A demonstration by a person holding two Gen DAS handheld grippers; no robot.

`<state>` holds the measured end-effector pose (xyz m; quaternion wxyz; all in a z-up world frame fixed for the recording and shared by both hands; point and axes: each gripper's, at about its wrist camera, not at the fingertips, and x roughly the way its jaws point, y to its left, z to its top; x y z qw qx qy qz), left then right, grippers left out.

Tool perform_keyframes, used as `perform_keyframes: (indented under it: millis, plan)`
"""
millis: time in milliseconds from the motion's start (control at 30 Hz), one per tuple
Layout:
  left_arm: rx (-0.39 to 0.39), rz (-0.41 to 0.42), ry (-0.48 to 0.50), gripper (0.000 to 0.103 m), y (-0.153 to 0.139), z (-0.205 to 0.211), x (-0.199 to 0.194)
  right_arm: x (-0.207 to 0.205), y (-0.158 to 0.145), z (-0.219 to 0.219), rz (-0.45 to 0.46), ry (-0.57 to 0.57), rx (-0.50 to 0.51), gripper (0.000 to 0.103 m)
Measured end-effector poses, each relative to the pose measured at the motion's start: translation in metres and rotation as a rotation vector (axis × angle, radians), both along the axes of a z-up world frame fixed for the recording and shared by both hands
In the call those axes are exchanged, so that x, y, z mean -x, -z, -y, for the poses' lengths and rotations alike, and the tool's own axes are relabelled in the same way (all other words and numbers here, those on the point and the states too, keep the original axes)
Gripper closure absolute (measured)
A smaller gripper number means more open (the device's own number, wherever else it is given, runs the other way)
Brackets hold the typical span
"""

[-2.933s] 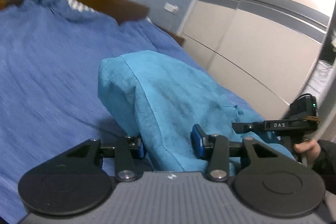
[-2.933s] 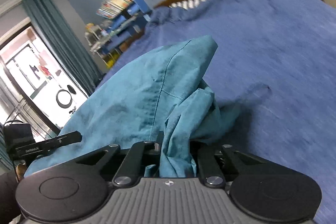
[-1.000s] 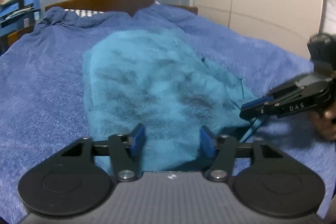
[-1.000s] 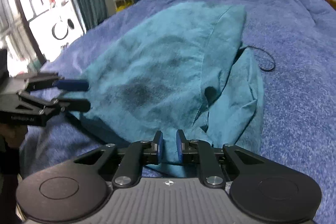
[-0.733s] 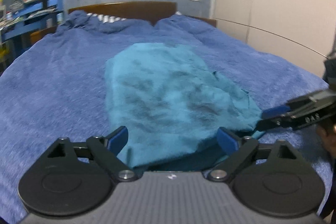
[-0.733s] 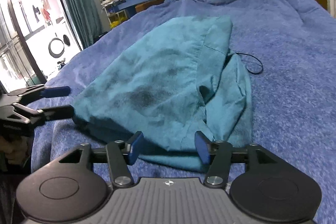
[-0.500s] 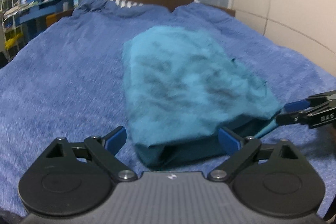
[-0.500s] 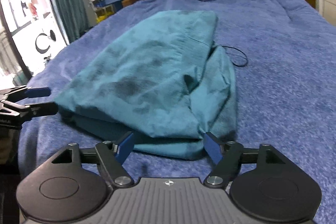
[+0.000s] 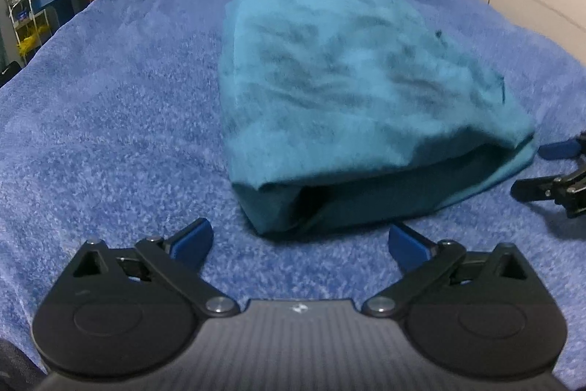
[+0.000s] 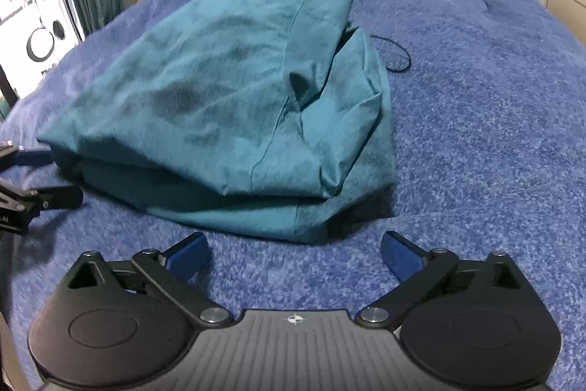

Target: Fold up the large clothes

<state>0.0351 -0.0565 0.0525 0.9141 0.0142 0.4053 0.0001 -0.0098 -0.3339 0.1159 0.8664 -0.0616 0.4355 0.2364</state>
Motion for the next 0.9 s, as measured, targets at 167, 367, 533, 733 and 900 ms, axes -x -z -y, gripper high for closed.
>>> perform_keyframes:
  millis: [167,367,533,733,900]
  plan:
    - [-0.029,-0.023,0.005,0.000,0.0050,0.0044,-0.0025,0.0004,0.0061,-0.0060,0.005,-0.004,0.037,0.001]
    - [-0.026,-0.026,-0.004,0.000,0.0083,0.0078,-0.0056,0.0017,0.0062,-0.0082,0.005,-0.003,0.044,0.001]
    - [-0.032,-0.029,-0.006,0.000,0.0091,0.0085,-0.0080,0.0017,0.0065,-0.0095,0.007,-0.004,0.047,0.000]
    - [-0.026,-0.028,-0.007,0.000,0.0102,0.0066,-0.0081,0.0029,0.0057,-0.0105,0.011,-0.006,0.051,0.000]
    - [-0.026,-0.027,-0.006,0.000,0.0101,0.0061,-0.0078,0.0028,0.0057,-0.0106,0.011,-0.006,0.052,0.000]
